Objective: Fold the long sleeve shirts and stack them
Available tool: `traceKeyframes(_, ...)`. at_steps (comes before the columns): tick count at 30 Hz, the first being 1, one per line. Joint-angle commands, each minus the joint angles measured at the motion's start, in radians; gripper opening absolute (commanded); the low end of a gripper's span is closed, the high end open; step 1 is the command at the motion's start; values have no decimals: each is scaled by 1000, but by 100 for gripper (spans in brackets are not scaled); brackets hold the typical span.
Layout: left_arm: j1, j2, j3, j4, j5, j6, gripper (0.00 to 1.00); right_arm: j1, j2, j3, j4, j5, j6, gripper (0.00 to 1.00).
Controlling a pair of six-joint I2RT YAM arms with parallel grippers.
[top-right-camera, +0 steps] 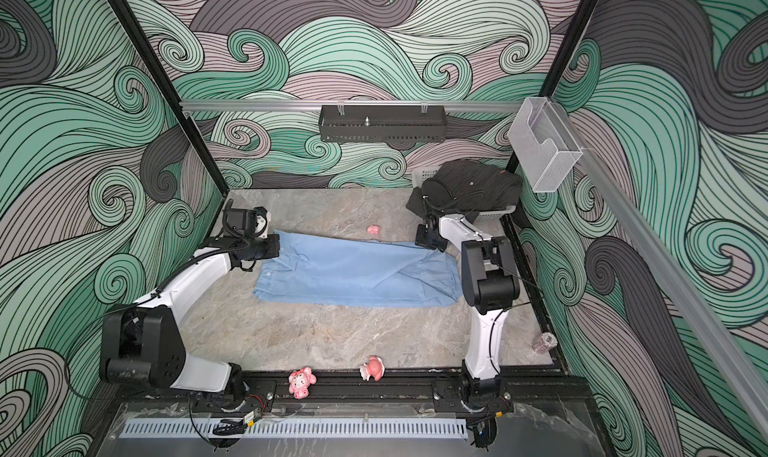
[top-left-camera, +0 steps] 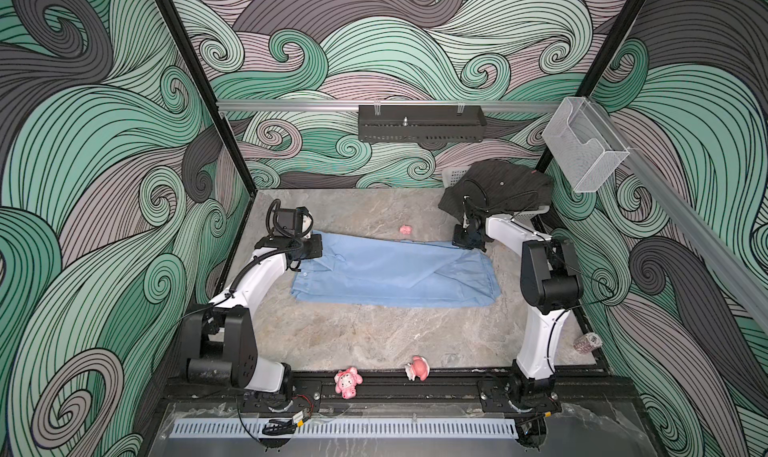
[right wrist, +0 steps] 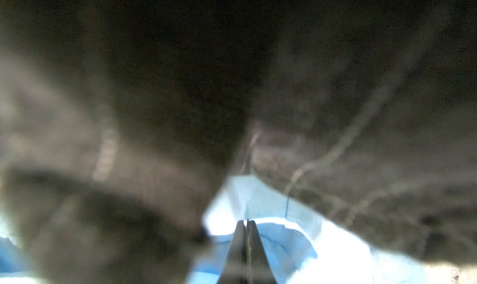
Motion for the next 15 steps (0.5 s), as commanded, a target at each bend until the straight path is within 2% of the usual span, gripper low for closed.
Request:
traceKeyframes(1,11,26,21,-2,-45,-37,0,-2,20,-22,-47,10,8,3)
traceKeyframes(4,10,54,44,1,-47,-46,1,3,-4,-15,-58,7,6,2)
traceKeyframes(5,10,66,54,-6,-50,-46,7,3,-12,-12,-61,5,6,3)
traceKeyframes(7,10,81,75,-26,-57,-47,29,6,-40,-8,-76,6,6,5)
traceKeyframes(10,10,66,94,-55,-74,-46,47,10,-100,-3,-99,7,13,19)
traceKeyframes(12,10,23,101,-66,-88,-34,54,19,-162,-15,-114,27,37,30)
traceKeyframes(15,10,-55,130,-93,-101,-7,58,28,-260,-39,-128,29,74,36)
